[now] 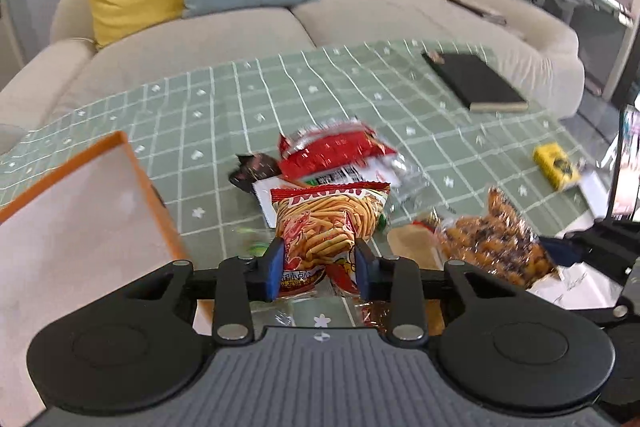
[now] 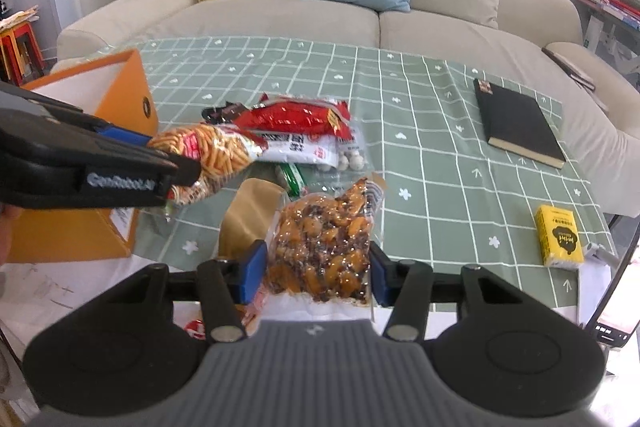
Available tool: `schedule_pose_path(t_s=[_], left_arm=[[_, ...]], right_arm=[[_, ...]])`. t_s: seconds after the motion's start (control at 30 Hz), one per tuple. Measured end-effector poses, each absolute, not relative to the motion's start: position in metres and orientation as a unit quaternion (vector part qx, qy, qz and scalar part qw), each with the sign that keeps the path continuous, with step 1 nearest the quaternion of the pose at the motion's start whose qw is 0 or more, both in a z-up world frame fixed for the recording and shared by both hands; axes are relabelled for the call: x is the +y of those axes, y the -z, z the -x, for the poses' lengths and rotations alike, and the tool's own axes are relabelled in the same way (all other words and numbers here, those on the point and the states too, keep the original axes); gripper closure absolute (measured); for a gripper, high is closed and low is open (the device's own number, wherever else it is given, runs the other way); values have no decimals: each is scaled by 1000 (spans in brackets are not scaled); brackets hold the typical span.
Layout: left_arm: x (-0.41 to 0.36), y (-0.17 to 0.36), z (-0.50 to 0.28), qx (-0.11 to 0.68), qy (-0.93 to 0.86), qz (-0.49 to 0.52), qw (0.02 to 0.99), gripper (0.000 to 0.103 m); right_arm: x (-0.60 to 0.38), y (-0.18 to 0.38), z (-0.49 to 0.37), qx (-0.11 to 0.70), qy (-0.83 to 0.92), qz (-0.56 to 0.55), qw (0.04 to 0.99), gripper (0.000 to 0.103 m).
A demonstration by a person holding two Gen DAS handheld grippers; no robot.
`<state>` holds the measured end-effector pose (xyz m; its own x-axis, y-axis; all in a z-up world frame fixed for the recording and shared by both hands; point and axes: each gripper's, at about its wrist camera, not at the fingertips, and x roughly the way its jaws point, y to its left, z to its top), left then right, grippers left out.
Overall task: Organize snacks
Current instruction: 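Grasp the orange stick-snack bag with the left gripper while the right gripper lifts the nut bag, then lower both bags into the box and open both grippers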
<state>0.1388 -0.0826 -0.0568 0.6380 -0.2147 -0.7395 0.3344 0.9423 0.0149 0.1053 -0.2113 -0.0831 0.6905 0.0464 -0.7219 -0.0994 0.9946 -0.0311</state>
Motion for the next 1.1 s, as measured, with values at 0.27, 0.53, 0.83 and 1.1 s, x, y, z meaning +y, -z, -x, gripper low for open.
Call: schedule_pose_path(t_s=[0.27, 0.53, 0.83, 1.1], left_arm=[[-47, 17, -121, 361, 128, -24, 924, 64], [-4, -2, -112, 345, 80, 3, 935, 64], [50, -6, -102, 337, 20, 30, 941, 64], [89, -12, -101, 342, -23, 38, 939, 64]], right_arm=[[-198, 59, -99, 365, -58, 34, 929, 62], [-176, 27, -104, 330, -84, 36, 939, 86], [-130, -9, -115, 277, -139, 46, 950, 86], [-78, -40, -130, 256, -231, 12, 939, 86]])
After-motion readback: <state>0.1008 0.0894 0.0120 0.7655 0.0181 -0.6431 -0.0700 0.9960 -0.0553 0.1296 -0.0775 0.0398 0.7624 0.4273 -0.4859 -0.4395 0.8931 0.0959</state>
